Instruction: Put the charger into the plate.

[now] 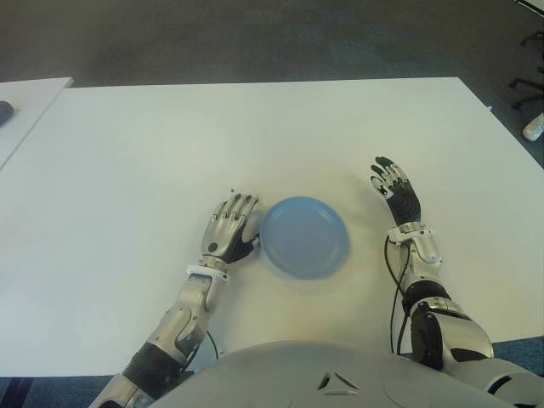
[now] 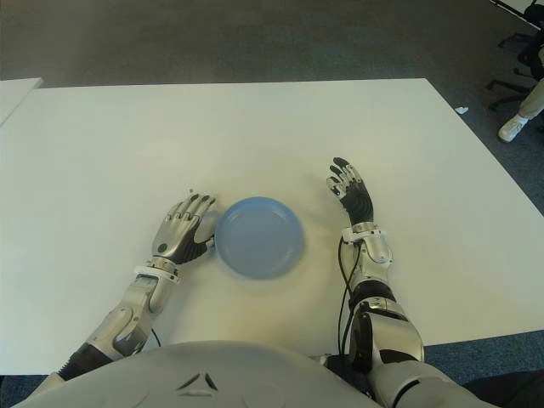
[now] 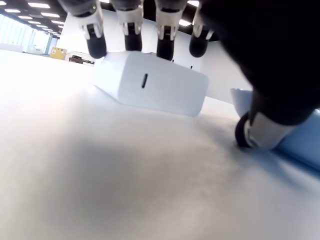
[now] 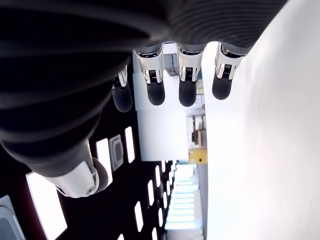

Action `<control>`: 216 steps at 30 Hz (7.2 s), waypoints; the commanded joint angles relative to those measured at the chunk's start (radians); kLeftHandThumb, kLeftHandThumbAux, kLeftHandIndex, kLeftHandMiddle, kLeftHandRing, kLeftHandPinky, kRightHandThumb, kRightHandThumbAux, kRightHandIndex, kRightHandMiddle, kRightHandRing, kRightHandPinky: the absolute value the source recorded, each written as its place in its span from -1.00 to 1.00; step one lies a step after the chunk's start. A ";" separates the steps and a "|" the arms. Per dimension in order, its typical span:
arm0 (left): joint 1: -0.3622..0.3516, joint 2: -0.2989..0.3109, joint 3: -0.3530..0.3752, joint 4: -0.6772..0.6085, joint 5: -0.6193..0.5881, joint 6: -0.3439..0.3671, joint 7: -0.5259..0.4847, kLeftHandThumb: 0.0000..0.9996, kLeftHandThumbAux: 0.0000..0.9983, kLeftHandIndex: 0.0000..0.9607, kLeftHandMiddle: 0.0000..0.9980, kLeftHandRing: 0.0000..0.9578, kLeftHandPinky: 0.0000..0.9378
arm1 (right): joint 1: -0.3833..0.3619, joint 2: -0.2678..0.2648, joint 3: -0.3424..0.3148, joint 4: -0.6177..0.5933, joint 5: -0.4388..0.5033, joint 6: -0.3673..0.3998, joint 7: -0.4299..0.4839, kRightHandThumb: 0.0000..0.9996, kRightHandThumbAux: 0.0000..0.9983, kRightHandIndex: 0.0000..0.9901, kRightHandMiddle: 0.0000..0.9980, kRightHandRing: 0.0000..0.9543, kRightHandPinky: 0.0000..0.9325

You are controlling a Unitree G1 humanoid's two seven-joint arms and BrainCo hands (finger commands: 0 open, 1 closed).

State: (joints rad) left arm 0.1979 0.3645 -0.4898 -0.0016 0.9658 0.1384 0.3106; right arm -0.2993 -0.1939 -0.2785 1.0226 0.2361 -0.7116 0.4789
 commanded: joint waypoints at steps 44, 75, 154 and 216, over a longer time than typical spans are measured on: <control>-0.032 0.020 0.007 0.108 0.180 0.045 0.294 -0.83 0.01 -0.81 -0.81 -0.82 -0.79 | 0.066 0.053 0.001 0.071 0.003 0.031 0.003 -0.50 0.33 -0.76 -0.80 -0.83 -0.86; 0.044 0.123 0.121 -0.157 0.191 0.029 0.219 -0.70 -0.14 -0.81 -0.77 -0.80 -0.76 | 0.085 0.052 -0.007 0.055 0.008 0.025 0.019 -0.50 0.33 -0.76 -0.80 -0.83 -0.86; -0.146 0.344 0.293 0.143 -0.133 -0.246 -0.182 -0.35 -0.49 -0.81 -0.85 -0.88 -0.77 | 0.133 0.053 -0.017 -0.008 0.018 0.029 0.046 -0.50 0.33 -0.76 -0.80 -0.83 -0.86; -0.141 0.345 0.314 -0.023 -0.167 -0.239 -0.369 -0.29 -0.59 -0.99 -0.99 -1.00 -0.88 | 0.172 0.082 0.016 -0.056 0.009 0.019 0.014 -0.50 0.33 -0.76 -0.80 -0.83 -0.86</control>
State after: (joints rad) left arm 0.0602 0.7136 -0.1672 -0.0304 0.8050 -0.1094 -0.0276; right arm -0.2346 -0.1800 -0.2664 0.9098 0.2363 -0.7003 0.4989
